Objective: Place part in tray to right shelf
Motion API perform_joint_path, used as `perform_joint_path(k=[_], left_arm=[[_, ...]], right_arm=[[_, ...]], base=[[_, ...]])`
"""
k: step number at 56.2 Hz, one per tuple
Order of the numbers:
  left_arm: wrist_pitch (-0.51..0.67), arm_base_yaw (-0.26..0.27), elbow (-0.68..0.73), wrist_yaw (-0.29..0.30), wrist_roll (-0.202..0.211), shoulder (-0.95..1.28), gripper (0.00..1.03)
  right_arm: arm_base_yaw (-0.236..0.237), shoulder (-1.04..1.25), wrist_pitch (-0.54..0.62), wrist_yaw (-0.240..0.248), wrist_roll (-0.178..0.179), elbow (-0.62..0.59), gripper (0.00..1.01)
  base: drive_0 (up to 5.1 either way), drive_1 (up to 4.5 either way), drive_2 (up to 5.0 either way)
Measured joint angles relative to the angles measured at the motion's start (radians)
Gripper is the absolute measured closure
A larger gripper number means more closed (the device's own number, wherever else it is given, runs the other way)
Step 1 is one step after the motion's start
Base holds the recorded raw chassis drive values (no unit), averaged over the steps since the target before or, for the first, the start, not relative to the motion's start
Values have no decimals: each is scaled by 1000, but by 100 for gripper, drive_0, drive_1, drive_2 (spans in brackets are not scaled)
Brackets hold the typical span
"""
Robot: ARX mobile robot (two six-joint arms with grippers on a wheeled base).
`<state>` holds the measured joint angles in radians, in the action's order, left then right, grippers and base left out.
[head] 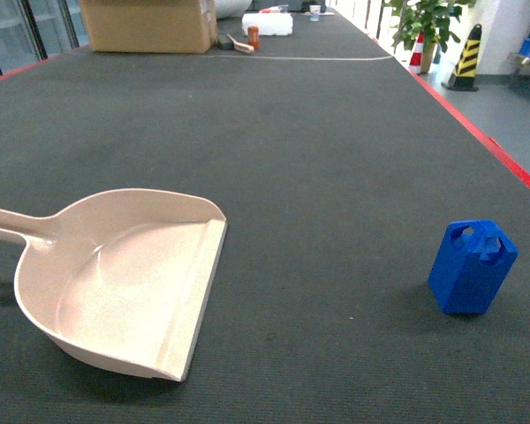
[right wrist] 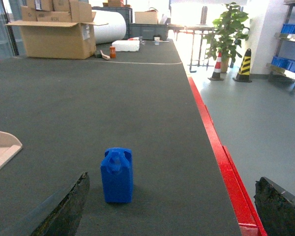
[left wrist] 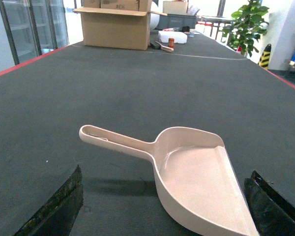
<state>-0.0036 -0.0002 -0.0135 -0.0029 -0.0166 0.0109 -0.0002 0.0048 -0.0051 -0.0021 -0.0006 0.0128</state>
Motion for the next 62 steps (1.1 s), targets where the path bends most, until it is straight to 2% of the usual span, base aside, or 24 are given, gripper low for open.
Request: perform_joint_path(k=[62], left_arm=[[0, 0, 0, 0, 0, 0, 5]], right_arm=[[0, 0, 0, 0, 0, 0, 3]], base=[[0, 0, 0]])
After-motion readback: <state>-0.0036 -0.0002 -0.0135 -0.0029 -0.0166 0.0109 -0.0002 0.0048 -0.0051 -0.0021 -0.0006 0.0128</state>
